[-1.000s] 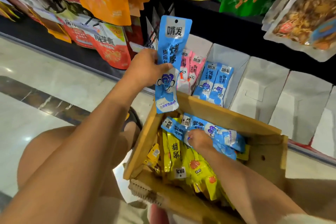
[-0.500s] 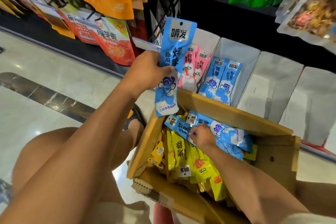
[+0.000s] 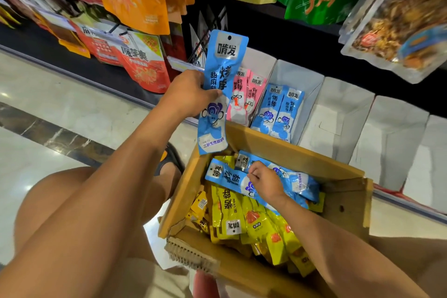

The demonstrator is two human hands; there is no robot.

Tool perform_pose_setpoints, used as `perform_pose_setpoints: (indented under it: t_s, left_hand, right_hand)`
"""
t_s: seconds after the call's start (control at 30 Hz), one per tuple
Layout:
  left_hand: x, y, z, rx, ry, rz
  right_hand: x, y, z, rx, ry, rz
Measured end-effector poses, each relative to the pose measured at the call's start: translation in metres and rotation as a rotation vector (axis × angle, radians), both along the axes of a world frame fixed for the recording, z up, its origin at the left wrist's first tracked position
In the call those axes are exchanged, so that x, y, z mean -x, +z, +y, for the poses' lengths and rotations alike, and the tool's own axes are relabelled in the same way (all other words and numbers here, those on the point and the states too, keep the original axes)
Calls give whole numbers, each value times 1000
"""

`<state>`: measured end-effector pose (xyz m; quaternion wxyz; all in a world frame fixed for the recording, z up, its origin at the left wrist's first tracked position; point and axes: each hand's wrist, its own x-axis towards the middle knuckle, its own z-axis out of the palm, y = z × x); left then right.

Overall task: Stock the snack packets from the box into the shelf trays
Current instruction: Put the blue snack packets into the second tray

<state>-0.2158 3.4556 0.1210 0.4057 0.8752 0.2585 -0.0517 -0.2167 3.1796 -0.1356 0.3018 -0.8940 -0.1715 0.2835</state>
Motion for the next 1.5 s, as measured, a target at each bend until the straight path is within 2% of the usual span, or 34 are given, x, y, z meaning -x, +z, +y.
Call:
perform_pose_setpoints:
  t_s: [0.27,0.43,0.73,0.83,0.9,1.07,1.2,1.33,1.5]
  left_hand:
    - [-1,11,-9,42,-2,-15]
    - [-1,18,-18,29,-5,-33]
    - [-9,20,-37,104,3,-65]
    - [-14,20,-52,194,-1,-67]
    - [-19,19,-65,262,9,-79]
    - [-24,13,-98,513,81,-80]
    - [-30,5,-107,720,174,-99]
    - [-24,-2,-110,1040,199,-30]
    - [-14,-13,-121,1029,213,-95]
  right_hand:
    - [-17,57,-18,-95,-57,-43]
    - [-27,101,-31,-167,-119,11]
    - [-70,194,-59,-317,-364,-10]
    - [-84,230,-70,-397,-414,2]
    - [-87,245,-76,-524,-476,41]
    - [-82,249,-71,-720,-626,195]
    - [-85,243,-57,-754,-606,258]
    - [-88,235,-57,-767,-610,295]
    - [-80,225,-57,-779,-598,342]
